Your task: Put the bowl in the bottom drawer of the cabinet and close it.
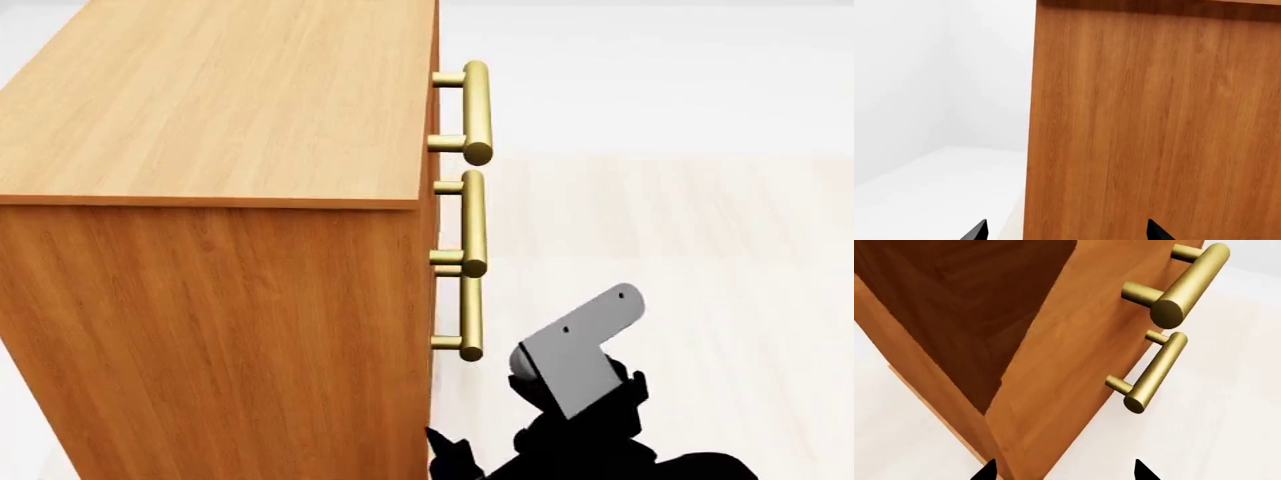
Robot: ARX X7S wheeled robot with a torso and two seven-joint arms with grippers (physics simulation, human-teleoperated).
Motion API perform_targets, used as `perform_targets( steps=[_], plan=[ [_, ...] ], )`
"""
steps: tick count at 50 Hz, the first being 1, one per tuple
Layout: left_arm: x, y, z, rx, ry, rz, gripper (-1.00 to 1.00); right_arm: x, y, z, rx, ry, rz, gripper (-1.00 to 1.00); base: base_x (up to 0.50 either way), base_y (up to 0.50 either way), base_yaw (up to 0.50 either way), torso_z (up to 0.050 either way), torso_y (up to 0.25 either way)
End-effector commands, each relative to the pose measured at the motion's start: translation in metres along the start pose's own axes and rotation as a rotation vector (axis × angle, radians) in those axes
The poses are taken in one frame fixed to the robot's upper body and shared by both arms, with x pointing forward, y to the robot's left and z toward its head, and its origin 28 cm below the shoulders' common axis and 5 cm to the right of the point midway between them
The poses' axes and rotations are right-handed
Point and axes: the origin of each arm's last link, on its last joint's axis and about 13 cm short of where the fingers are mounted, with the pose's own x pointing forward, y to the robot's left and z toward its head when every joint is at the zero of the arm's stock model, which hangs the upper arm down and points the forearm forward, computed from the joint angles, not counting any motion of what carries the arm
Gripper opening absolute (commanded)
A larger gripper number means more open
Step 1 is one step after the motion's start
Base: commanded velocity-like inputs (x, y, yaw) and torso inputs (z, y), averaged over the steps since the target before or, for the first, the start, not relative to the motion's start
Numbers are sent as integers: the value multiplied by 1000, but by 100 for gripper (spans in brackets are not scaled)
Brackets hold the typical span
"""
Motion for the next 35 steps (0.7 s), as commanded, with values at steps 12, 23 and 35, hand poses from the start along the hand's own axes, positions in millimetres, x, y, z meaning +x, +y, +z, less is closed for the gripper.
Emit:
perform_targets(
  steps=[12,23,35],
  plan=[
    [-3,0,2,-2,-8,-21,100,-46,-11,10,2,-45,-286,100,0,0,0,0,0],
    [-6,-1,25,-31,-65,-69,100,-75,-7,16,-15,-139,-424,100,0,0,0,0,0],
    [-9,-2,52,-34,-124,-106,100,-101,3,32,-42,-245,-508,100,0,0,0,0,0]
  ],
)
